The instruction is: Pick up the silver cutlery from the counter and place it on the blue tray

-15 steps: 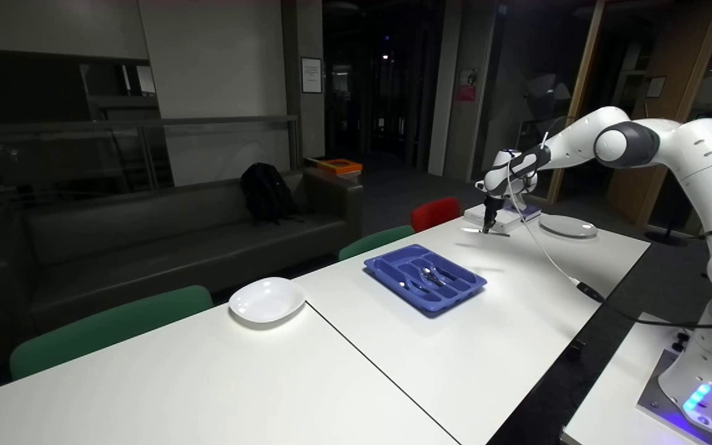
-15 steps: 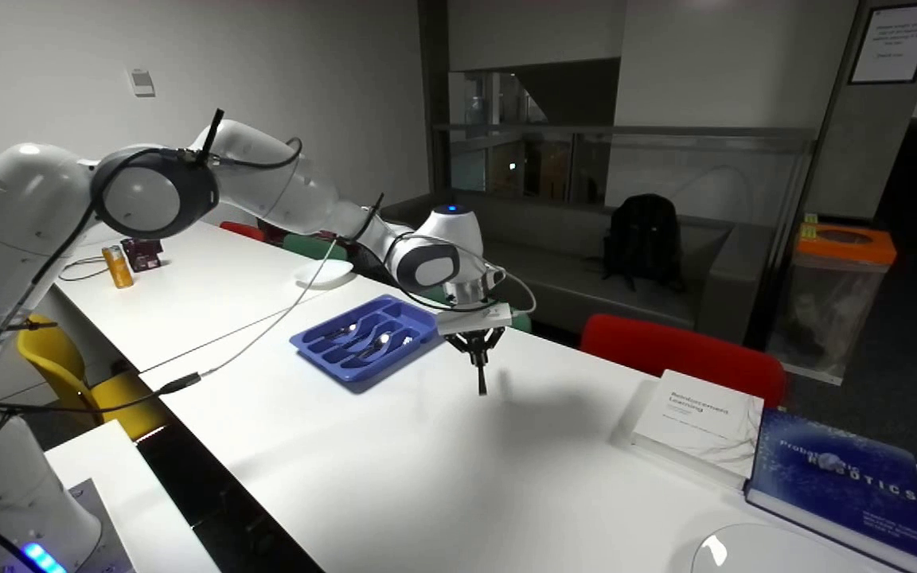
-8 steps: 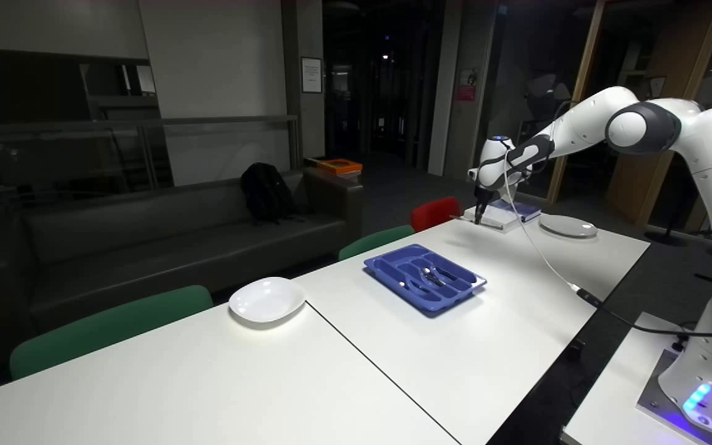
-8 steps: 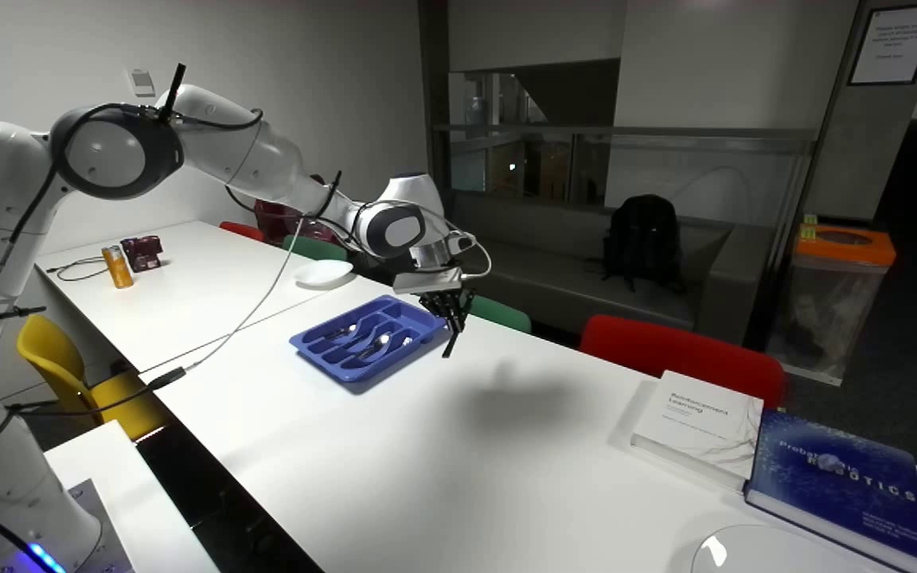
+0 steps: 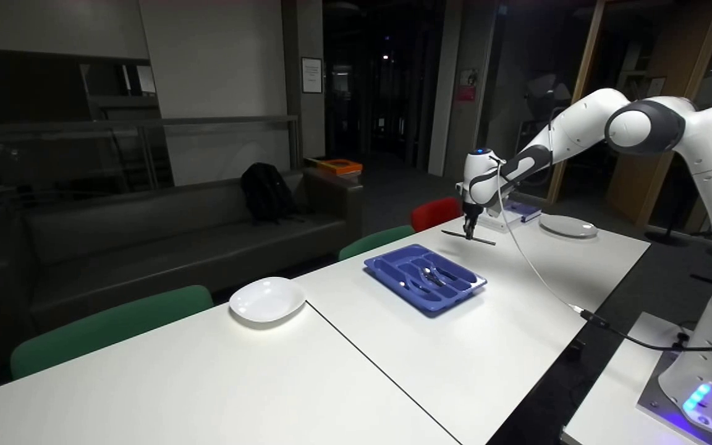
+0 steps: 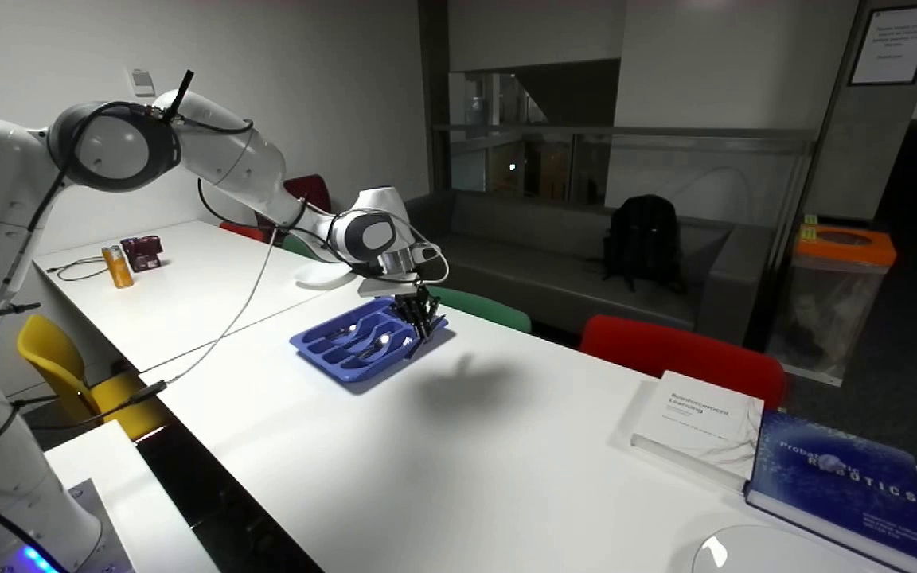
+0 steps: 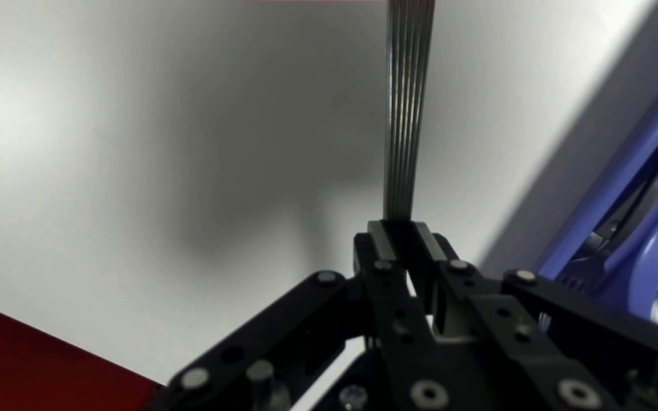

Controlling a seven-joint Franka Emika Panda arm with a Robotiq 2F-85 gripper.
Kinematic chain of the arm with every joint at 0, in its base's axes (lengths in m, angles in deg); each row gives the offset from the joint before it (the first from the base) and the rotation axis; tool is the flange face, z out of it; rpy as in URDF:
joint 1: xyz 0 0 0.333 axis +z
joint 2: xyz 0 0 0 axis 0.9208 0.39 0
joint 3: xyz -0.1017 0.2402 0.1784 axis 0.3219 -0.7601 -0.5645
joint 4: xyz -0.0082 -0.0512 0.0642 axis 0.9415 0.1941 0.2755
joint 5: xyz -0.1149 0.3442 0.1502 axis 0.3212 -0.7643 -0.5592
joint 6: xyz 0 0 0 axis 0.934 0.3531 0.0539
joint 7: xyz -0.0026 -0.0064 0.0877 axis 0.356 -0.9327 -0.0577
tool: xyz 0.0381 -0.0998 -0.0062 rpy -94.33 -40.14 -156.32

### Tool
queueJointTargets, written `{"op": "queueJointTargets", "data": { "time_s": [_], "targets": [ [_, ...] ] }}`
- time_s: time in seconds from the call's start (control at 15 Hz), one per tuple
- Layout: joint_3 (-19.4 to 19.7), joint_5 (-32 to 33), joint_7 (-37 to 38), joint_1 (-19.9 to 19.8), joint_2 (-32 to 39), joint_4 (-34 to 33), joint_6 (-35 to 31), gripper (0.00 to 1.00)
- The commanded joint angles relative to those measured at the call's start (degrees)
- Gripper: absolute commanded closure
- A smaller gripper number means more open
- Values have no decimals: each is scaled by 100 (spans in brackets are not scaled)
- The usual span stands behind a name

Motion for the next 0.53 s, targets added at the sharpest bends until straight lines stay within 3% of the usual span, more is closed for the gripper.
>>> {"op": "queueJointTargets", "data": {
  "time_s": [0.0,0.07,0.47],
  "targets": [
    [50,316,350,152,-275,341,73,97],
    [-71,167,207,28,-3,49,32,87],
    [-61,205,246,63,-4,100,36,87]
  ]
}}
